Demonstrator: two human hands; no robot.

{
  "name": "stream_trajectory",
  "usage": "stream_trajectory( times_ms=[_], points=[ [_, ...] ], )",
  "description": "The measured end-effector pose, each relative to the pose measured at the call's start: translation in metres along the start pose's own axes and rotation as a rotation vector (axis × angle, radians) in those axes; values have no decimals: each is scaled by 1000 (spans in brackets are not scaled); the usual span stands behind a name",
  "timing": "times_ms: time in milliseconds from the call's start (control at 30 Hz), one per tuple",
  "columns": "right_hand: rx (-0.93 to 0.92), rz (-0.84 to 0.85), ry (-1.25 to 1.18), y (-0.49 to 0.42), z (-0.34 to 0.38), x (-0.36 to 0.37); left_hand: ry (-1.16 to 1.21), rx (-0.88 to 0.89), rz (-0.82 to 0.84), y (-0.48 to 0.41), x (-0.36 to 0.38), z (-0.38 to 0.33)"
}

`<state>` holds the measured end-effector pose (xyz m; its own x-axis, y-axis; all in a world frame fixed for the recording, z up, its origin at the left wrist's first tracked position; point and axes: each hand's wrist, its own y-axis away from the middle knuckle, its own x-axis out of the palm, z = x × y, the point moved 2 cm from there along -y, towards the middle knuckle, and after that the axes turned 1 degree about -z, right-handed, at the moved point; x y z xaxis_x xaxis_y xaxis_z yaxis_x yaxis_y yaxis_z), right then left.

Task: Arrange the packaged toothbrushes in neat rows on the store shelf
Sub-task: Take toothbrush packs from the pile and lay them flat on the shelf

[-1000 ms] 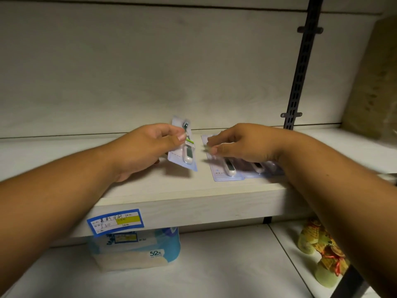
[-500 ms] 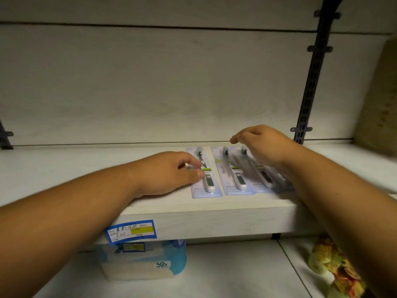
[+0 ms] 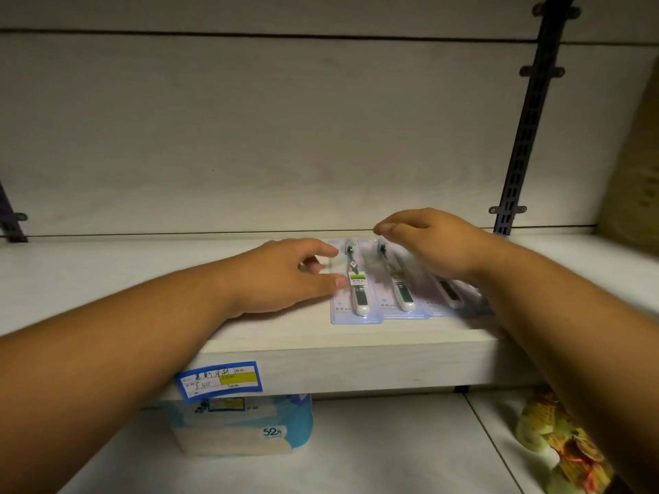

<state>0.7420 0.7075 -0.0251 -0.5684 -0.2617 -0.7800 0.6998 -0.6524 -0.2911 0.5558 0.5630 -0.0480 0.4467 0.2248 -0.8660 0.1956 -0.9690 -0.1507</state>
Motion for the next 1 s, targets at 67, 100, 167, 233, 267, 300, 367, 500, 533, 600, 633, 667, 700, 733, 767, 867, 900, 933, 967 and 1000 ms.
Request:
stream_trajectory(
  times_ms=[67,100,167,233,267,300,367,500,533,600,633,667,700,733,767,867,900,933,967,1000],
  points=[
    [-61,50,-12,1,8,3,38,4,-18,2,-7,1],
    [-89,67,-2,2,14,4,31,10,-27,3,-11,1],
    [-134,70,23,4,29,6,16,26,-58,7,-21,1],
    [-176,60,4,7,49,8,9,45,-67,17,-34,5],
    [-198,61,-15,9,59,10,5,54,-65,24,-41,9],
    [-221,65,-29,10,71,14,5,58,-68,33,-49,15],
    [-264,74,-29,11,99,24,20,56,-103,55,-67,30],
    [-389,96,-19,9,172,57,83,21,-208,122,-113,59],
    [-426,111,-31,9,192,69,91,10,-226,144,-125,69],
    [-497,144,-66,10,236,97,101,-29,-260,193,-150,90],
    [-533,158,-87,12,259,112,109,-58,-282,220,-163,102],
    [-570,169,-105,14,283,129,116,-91,-307,247,-175,114],
    [-609,177,-122,18,309,145,118,-128,-332,275,-187,126],
    [-646,186,-144,22,335,163,114,-163,-353,303,-199,137],
    [-680,200,-169,27,362,180,110,-198,-376,330,-210,147],
    [-778,257,-233,45,441,228,107,-283,-448,410,-240,178],
    [-812,274,-251,51,465,242,94,-305,-467,435,-249,189],
    [-841,289,-269,57,489,257,81,-330,-482,459,-257,200],
    [-863,300,-287,64,510,270,71,-355,-497,482,-266,211],
    [-878,311,-308,69,529,283,63,-378,-510,503,-273,221]
  ],
)
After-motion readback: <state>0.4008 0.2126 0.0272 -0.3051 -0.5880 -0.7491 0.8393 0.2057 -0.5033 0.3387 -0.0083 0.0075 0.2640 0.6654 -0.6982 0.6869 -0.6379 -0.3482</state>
